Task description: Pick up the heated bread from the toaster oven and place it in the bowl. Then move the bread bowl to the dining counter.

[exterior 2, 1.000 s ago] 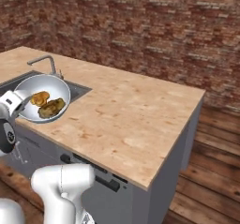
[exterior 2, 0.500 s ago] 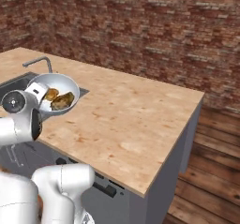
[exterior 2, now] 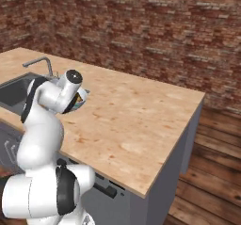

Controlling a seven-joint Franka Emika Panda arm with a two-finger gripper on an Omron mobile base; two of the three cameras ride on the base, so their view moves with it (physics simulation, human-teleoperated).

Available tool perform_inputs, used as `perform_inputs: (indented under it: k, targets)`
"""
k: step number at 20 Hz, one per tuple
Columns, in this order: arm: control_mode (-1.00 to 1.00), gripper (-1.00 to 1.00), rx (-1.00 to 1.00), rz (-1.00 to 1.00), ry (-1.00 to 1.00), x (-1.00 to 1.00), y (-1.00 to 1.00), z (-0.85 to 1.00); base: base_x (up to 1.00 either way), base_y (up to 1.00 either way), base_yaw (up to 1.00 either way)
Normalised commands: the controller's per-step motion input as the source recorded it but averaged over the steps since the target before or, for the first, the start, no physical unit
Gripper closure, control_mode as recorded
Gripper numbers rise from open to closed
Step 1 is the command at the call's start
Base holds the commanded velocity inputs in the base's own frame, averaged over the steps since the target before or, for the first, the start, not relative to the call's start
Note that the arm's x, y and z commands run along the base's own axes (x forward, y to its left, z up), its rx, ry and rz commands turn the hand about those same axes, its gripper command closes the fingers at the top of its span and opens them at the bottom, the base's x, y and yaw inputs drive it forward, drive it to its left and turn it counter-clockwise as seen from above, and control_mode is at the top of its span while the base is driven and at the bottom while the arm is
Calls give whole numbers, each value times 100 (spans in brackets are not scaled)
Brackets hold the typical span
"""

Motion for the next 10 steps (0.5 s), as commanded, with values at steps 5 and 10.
perform_inputs:
  k: [5,10]
  targets:
    - [-100,100,-27,13,7,92,12,-15,0,0,0]
    - [-100,100,-28,14,-9,59,1,-68,0,0,0]
